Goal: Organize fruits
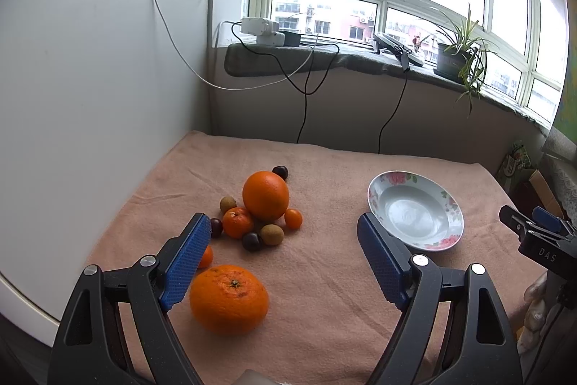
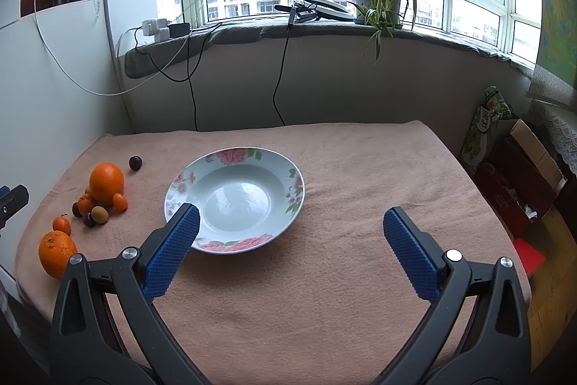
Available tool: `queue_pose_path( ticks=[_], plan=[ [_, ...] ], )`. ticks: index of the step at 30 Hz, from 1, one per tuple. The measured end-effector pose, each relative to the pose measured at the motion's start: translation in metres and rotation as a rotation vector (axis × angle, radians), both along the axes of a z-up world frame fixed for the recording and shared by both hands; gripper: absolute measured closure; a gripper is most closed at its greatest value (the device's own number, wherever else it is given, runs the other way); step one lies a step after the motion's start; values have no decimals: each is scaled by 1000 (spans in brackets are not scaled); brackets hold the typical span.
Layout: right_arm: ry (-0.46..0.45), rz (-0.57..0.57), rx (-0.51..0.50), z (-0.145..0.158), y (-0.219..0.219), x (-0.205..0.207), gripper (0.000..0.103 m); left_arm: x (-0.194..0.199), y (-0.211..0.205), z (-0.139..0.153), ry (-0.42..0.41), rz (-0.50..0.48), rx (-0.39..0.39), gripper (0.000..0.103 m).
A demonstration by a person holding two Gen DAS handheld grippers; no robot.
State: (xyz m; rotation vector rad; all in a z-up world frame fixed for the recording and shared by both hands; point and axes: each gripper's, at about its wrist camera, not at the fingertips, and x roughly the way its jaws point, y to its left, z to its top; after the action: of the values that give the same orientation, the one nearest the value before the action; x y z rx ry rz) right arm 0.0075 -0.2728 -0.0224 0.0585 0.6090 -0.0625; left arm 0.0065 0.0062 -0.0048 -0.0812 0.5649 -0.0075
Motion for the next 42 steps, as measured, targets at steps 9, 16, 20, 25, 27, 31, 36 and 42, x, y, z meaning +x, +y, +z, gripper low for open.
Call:
queue_pose_path(
  ticks=[9, 16, 20, 25, 27, 31, 36, 42],
  plan=[
    [5, 5, 1, -2, 0, 2, 0, 1, 2, -1, 6, -3, -5, 19],
    [18, 33, -2, -7, 8, 4, 0, 2, 8, -6, 16, 4, -13, 19],
    [23, 51, -3, -7, 13, 7, 0, 2, 12, -8, 23, 10, -20, 19],
    [32, 85, 15, -8, 20, 10, 0, 1, 20, -12, 30, 26, -38, 19],
    [35, 101, 23, -8, 23, 12, 0, 1, 25, -16, 39, 38, -44, 19],
    [49, 139, 47, -9, 30, 17, 0, -1, 36, -24, 66, 60, -71, 19],
    [65, 215, 84, -11, 41, 26, 0, -4, 48, -34, 101, 68, -99, 20],
    [131, 331, 144, -20, 62, 42, 0, -9, 61, -47, 138, 83, -127, 20]
  ],
)
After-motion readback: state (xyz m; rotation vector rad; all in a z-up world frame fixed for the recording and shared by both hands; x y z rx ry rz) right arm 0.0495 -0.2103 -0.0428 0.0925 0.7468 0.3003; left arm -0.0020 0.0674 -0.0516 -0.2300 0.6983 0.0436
